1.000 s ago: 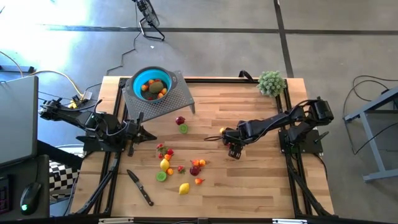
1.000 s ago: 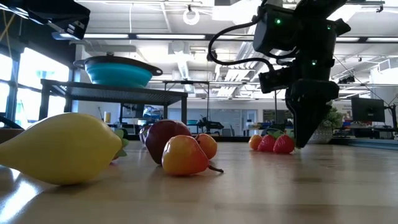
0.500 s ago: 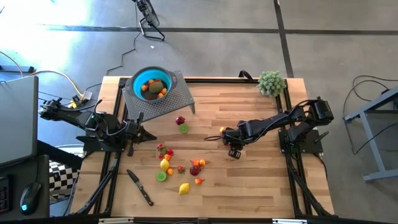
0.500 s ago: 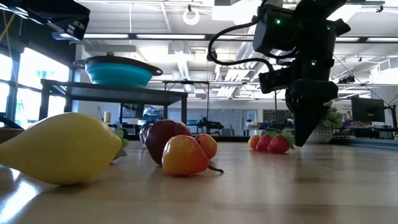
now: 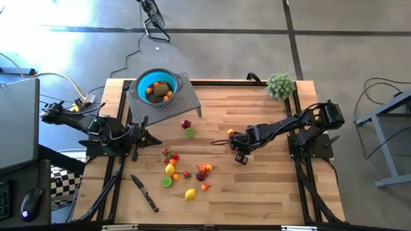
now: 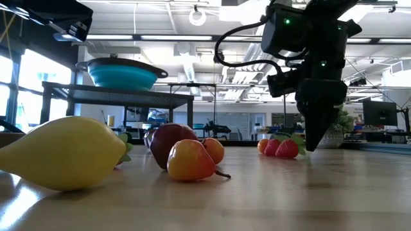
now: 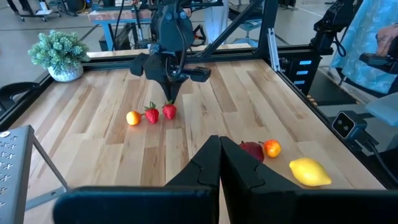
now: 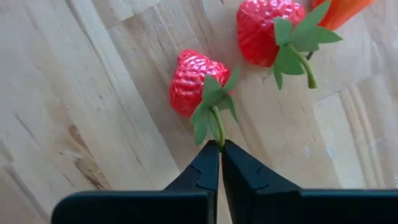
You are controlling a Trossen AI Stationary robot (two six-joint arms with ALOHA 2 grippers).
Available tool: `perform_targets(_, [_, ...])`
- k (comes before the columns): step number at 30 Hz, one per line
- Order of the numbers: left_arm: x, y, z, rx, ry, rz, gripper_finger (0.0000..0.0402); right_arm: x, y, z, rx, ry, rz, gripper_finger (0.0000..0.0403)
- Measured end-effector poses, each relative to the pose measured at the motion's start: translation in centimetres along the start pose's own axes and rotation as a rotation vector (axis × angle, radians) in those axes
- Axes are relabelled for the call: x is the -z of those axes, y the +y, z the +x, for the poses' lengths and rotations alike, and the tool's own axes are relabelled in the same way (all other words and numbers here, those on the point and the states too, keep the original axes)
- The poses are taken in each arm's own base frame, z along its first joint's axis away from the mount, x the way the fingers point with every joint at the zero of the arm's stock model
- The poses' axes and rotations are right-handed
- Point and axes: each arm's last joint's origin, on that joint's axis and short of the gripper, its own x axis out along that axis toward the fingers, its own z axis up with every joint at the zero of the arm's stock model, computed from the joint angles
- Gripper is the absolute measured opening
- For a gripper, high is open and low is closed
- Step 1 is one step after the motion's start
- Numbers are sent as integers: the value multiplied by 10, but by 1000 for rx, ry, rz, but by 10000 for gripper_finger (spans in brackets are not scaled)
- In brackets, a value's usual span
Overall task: Pick & Place Fruit
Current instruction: Put the red strawberry into the blue strainer bowl on the shelf
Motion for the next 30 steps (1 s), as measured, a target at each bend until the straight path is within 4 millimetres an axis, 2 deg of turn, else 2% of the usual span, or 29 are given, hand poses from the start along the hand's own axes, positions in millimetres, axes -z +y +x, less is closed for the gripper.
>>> perform_targets(5, [0, 0, 0, 0, 1, 0, 0, -4, 2, -7, -28, -39, 0, 5])
perform_targets(12, [0, 0, 0, 0, 0, -1, 0, -18, 8, -41, -104, -162, -6, 5])
perform_targets(22, [0, 0, 0, -1, 0, -1, 0, -37, 15, -91, -209, -539, -35, 4])
perform_targets(30, [0, 0, 0, -3, -2, -1, 0, -54, 20, -105, -235, -772, -101, 4])
